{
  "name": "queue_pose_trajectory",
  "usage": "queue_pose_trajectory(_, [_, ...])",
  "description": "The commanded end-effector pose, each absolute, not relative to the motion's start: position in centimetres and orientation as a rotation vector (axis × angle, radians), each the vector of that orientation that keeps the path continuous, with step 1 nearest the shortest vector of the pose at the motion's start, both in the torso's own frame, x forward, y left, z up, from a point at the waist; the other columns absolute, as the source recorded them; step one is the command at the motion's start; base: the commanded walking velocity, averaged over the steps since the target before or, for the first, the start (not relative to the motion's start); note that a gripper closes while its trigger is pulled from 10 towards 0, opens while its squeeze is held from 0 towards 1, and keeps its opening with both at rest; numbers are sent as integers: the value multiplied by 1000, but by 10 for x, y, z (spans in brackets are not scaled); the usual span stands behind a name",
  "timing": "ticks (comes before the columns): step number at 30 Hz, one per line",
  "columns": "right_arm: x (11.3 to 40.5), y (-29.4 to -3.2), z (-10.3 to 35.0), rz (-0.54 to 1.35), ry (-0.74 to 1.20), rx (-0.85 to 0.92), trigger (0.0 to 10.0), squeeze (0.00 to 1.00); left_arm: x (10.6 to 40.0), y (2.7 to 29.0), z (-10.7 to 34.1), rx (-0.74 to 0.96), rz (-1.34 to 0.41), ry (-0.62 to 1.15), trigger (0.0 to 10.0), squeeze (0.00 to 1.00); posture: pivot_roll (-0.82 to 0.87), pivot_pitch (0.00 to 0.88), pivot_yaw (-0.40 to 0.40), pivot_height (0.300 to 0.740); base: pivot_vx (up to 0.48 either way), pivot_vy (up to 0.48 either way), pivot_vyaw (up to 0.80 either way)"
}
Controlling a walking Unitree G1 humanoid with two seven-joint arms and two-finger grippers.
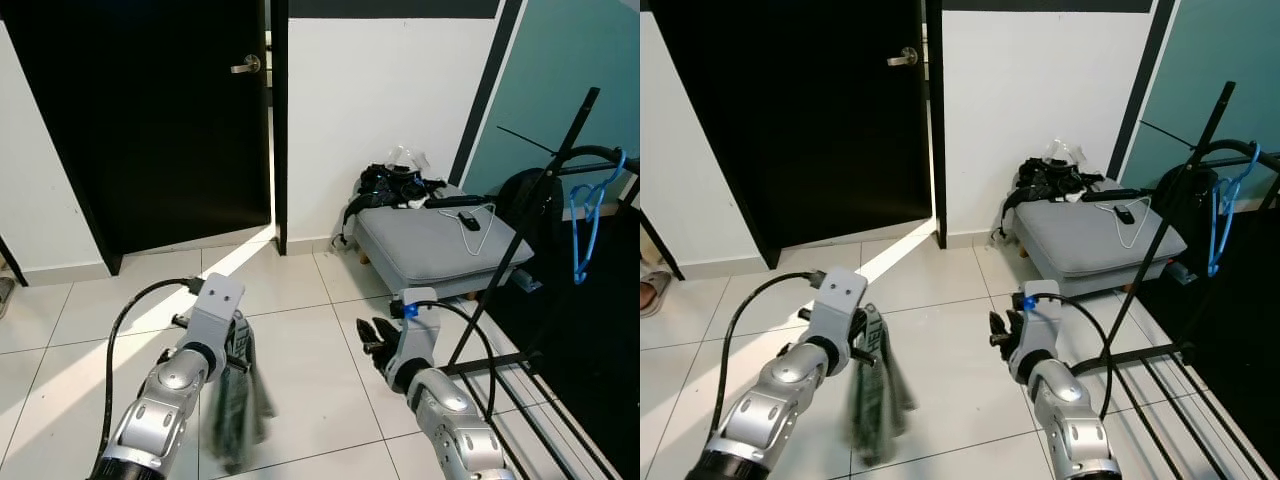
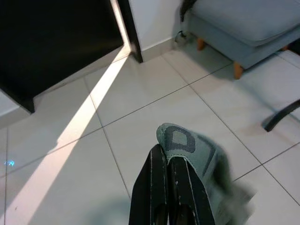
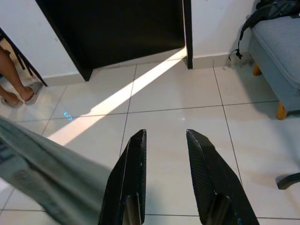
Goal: Hang hanger
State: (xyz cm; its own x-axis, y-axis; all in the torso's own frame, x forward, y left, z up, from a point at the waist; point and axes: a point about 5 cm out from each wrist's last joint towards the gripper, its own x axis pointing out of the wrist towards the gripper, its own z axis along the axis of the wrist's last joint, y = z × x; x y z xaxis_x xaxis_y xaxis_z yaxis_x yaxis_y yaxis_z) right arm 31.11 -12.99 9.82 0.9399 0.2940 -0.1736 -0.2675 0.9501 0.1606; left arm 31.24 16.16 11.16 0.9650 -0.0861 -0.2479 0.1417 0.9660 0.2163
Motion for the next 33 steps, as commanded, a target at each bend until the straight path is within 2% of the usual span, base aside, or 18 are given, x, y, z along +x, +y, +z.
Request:
queue_pose_trajectory(1, [310,-132,93,274,219,140,10000,0,311,161,106,226,-108,258,10000,0,-92,16,-11,735,0,0,-631])
queue_pose_trajectory(6, [312,-133,91,264,240,180,10000,0,313,159,107,254,-116,240,10000,0,-92,14,-6,735,0,0,-800])
queue_pose_trajectory(18, [314,-131,90,255,243,161,10000,0,316,161,112,215,-65,197,10000,0,-88,10,-7,735,0,0,-800])
queue_pose_trajectory(22, [316,-137,89,210,252,149,10000,0,316,162,113,210,-56,178,10000,0,-91,7,-9,735,0,0,-800])
queue_pose_trajectory(33, [316,-145,87,178,252,141,10000,0,310,174,97,212,8,220,10000,0,-96,0,-11,735,0,0,-800])
